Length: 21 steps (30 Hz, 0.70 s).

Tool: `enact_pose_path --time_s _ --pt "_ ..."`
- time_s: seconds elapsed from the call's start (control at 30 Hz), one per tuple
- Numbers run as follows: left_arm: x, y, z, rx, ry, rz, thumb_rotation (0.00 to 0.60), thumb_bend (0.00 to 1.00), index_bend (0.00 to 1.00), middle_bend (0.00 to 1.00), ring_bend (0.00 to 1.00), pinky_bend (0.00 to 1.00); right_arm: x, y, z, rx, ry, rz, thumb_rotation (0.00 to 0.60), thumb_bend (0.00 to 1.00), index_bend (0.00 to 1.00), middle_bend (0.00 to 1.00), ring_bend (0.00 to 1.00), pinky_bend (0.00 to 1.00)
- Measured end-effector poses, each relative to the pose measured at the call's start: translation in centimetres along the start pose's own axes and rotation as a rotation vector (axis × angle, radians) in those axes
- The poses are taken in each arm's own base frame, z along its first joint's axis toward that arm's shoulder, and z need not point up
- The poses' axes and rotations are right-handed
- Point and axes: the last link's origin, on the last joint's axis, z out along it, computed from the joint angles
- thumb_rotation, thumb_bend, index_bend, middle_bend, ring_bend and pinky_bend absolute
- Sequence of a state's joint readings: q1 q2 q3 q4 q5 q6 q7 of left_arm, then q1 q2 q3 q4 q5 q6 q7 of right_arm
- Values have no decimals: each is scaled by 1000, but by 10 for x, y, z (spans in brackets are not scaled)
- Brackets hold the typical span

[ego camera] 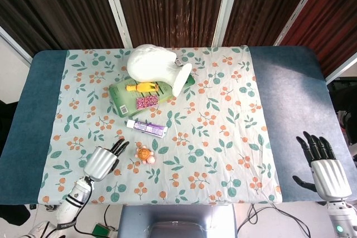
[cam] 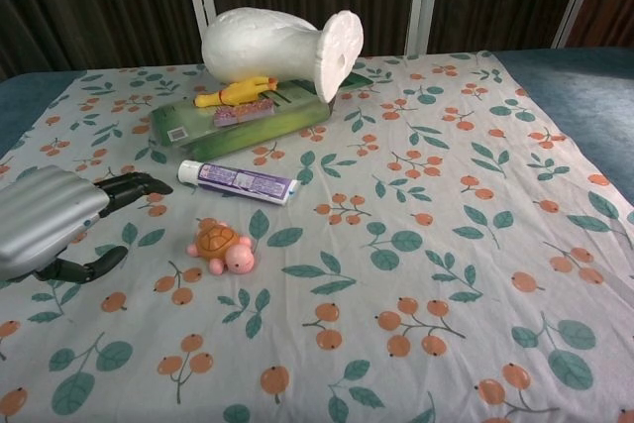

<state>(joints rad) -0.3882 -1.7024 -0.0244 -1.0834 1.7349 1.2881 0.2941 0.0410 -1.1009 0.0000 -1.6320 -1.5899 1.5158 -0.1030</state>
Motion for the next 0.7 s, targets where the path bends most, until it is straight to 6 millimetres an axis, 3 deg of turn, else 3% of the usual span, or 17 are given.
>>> enact_pose_path --time_s 0.53,0.7 --pt "-8 50 29 -112 16 72 600 428 231 237 865 1000 6 3 -4 5 -2 20 600 173 0 0 0 0" --pt "-11 56 37 -121 24 105 600 427 292 285 865 1000 8 4 -6 5 1 26 600 173 0 0 0 0"
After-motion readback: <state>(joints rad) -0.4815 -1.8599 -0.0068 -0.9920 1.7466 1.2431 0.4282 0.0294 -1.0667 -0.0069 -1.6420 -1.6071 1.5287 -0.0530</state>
